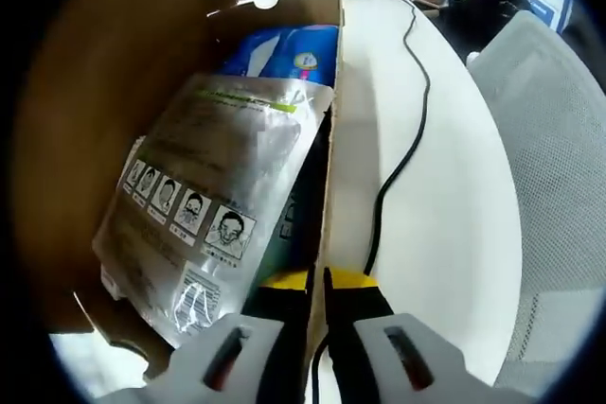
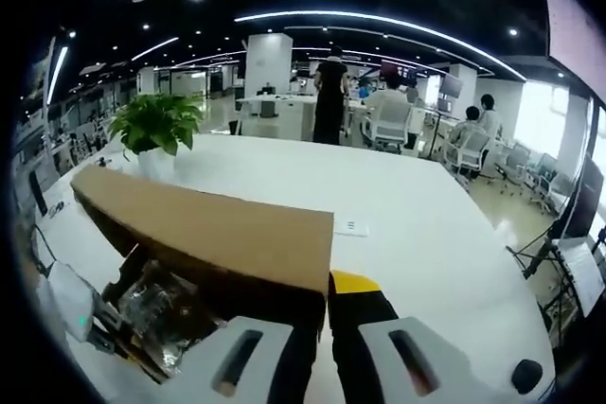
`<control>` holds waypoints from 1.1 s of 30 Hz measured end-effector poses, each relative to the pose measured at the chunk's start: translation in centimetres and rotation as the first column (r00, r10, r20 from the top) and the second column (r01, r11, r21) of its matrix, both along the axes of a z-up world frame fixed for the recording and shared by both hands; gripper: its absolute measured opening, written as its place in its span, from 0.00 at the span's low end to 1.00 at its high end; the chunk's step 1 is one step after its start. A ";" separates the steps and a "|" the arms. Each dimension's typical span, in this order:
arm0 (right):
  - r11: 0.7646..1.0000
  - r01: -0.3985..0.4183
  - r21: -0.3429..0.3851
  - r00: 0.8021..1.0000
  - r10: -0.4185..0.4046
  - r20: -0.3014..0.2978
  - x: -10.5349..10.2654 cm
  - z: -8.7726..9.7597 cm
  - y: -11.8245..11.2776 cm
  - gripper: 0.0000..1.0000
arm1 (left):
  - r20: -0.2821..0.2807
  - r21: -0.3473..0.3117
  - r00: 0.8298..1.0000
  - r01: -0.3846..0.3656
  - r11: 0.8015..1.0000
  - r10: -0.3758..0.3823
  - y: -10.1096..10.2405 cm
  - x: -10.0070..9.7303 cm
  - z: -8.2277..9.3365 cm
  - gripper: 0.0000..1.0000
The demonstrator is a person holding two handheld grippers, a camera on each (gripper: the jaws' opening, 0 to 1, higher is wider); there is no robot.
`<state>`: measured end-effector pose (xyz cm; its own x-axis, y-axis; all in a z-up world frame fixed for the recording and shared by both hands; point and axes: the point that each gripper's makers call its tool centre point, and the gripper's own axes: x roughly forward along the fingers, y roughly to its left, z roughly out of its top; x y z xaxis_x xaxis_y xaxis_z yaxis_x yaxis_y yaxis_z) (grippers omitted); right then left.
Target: Operate the shoe box by opening the lid, removing the specified soft item, and placing it in the target area until the item is outside and the box remains undamaged.
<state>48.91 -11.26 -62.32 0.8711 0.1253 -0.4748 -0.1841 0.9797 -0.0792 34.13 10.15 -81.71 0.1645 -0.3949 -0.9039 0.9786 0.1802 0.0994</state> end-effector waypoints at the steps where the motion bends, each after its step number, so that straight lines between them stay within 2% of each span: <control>1: 1.000 0.006 0.012 1.000 -0.006 -0.004 0.2 0.0 0.0 0.00 | -0.001 -0.002 1.000 -0.007 1.000 0.007 0.0 0.0 0.0 0.03; 14: 0.999 -0.004 0.040 1.000 0.004 -0.010 2.8 -0.3 0.1 0.00 | -0.002 -0.003 1.000 -0.014 1.000 0.014 0.0 0.0 0.0 0.03; 17: 0.997 0.012 0.071 0.999 -0.010 -0.035 3.1 -0.6 0.1 0.00 | -0.003 -0.003 1.000 -0.011 1.000 0.011 0.0 0.1 0.0 0.03; 23: 0.998 -0.007 0.059 1.000 0.008 -0.027 3.8 -0.7 0.2 0.00 | -0.001 -0.003 1.000 -0.006 1.000 0.006 0.0 0.1 0.0 0.03; 29: 0.992 0.019 0.127 0.999 -0.014 -0.040 3.9 -0.7 0.5 0.00 | -0.002 -0.002 1.000 -0.009 1.000 0.009 -0.1 0.1 0.0 0.03; 30: 0.980 0.055 0.192 0.998 -0.046 -0.053 3.8 -0.7 0.6 0.00 | 0.001 -0.002 1.000 -0.008 1.000 0.008 -0.1 0.1 0.0 0.03; 31: 0.976 0.065 0.209 0.997 -0.053 -0.062 3.8 -0.7 0.6 0.00 | 0.003 -0.002 1.000 -0.008 1.000 0.008 -0.1 0.1 0.0 0.03; 32: 0.982 0.049 0.182 0.998 -0.040 -0.055 4.0 -0.7 0.5 0.00 | 0.005 -0.002 1.000 -0.007 1.000 0.007 -0.1 0.1 0.0 0.03; 33: 0.992 0.016 0.125 0.999 -0.011 -0.047 4.2 -0.8 0.6 0.00 | 0.008 -0.001 1.000 -0.006 1.000 0.006 -0.1 0.1 0.0 0.03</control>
<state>53.07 -10.64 -63.08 0.8504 0.1750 -0.4961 -0.1714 0.9838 0.0532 34.19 10.08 -81.70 0.1736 -0.3952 -0.9021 0.9768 0.1857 0.1066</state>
